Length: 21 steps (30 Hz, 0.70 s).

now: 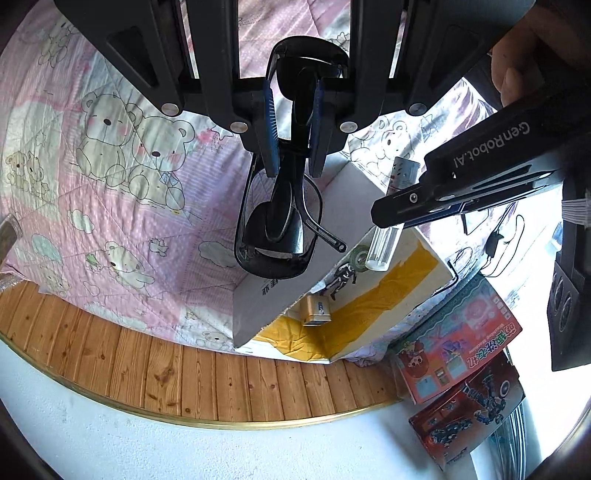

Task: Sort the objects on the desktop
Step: 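Carry the black glasses and glass bottle over the cardboard box with both tools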

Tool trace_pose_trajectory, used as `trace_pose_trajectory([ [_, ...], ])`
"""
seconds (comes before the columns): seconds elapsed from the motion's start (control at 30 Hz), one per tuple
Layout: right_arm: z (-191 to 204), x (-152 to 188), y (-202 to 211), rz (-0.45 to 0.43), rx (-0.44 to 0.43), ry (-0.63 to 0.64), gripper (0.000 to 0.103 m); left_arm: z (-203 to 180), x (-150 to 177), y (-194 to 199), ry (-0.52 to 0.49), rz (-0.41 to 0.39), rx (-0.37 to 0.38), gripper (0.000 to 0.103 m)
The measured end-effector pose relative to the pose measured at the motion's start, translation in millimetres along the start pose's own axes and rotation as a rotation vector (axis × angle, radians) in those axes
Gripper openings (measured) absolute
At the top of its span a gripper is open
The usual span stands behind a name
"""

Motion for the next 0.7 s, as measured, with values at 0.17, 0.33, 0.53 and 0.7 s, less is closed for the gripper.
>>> trace_pose_trajectory([
  [0.17,18,-10,3,-0.009,-0.002,0.034,0.017,22,-10,10,0.038,-0.021,0.002,0.018],
  [0.33,33,-21,1,-0.014,-0.007,0.058,0.017,45,-21,18,0.077,-0.036,0.0,0.018],
  [0.53,47,-40,-4,-0.016,-0.01,0.086,0.017,65,-37,17,0.109,-0.039,-0.005,0.018],
  [0.7,57,-59,-9,-0.019,-0.006,0.114,0.017,76,-53,13,0.124,-0.044,-0.02,0.018],
])
Point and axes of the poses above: each gripper's, at about its wrist camera, not at the fingertips, and y roughly against the way its jaws point, z to its left, x to its underside, the point moved 6 cm from there along -y, roughly the way its jaws point, and after that the axes turned 6 degrees about z, right-handed, at the moved point
